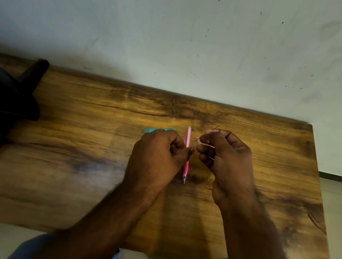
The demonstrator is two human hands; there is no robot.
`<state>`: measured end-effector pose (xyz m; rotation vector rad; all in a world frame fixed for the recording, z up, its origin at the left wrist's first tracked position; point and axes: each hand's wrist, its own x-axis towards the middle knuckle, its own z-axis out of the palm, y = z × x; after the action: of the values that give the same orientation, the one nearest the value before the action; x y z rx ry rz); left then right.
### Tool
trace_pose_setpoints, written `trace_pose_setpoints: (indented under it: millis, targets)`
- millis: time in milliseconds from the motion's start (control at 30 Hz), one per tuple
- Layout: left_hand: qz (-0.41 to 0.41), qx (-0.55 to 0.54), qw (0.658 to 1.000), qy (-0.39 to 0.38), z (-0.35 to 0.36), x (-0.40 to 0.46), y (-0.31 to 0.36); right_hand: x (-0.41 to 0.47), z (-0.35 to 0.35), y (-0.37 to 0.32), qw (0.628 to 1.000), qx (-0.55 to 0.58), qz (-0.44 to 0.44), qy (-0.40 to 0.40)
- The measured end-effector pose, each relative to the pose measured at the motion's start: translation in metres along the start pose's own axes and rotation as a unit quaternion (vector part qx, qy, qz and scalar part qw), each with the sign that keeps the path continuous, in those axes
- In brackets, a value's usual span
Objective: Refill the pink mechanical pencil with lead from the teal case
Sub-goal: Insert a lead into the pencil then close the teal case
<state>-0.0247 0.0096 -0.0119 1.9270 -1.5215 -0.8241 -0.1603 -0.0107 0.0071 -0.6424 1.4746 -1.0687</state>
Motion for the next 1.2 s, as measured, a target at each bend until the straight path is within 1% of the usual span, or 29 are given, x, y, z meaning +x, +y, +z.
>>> trace_pose_setpoints:
  millis: [167, 233, 433, 500, 600, 667, 767, 833, 900, 1000, 1100, 1200]
  targets:
    - [-0.017, 0.023, 0.999, 0.039, 0.013, 0.014, 0.008, 0.011, 0.006, 0.000, 1.000, -0.013, 0.009, 0.012]
    - [-0.019, 0.052, 0.997, 0.045, 0.015, 0.018, 0.011, 0.015, 0.004, -0.001, 1.000, -0.018, 0.004, 0.017]
    - [-0.056, 0.173, 0.983, -0.007, 0.019, 0.026, 0.013, 0.023, 0.005, 0.000, 0.999, -0.029, -0.005, 0.033]
    - [-0.061, 0.183, 0.981, -0.020, 0.019, 0.028, 0.015, 0.024, 0.006, 0.000, 0.999, -0.038, -0.015, 0.035]
    - [-0.061, 0.169, 0.983, -0.036, 0.015, 0.028, 0.017, 0.025, 0.007, -0.002, 0.998, -0.048, -0.030, 0.036]
    - [-0.049, 0.138, 0.989, -0.031, 0.007, 0.027, 0.017, 0.025, 0.008, -0.004, 0.998, -0.035, -0.039, 0.035]
    - [0.008, 0.080, 0.997, 0.015, -0.012, 0.016, 0.021, 0.022, 0.009, -0.009, 0.998, 0.021, -0.052, 0.018]
    - [0.054, 0.057, 0.996, 0.047, -0.028, 0.010, 0.023, 0.020, 0.010, -0.014, 0.996, 0.074, -0.055, -0.012]
    - [0.081, 0.034, 0.994, 0.058, -0.039, 0.005, 0.022, 0.018, 0.010, -0.017, 0.990, 0.128, -0.045, -0.042]
    - [0.098, -0.003, 0.993, 0.061, -0.047, 0.004, 0.017, 0.013, 0.015, -0.019, 0.980, 0.179, -0.034, -0.076]
    - [0.113, -0.026, 0.991, 0.062, -0.048, 0.008, 0.011, 0.010, 0.018, -0.017, 0.975, 0.192, -0.044, -0.101]
    - [0.111, -0.039, 0.991, 0.070, -0.047, 0.017, 0.004, 0.011, 0.019, -0.017, 0.975, 0.185, -0.066, -0.107]
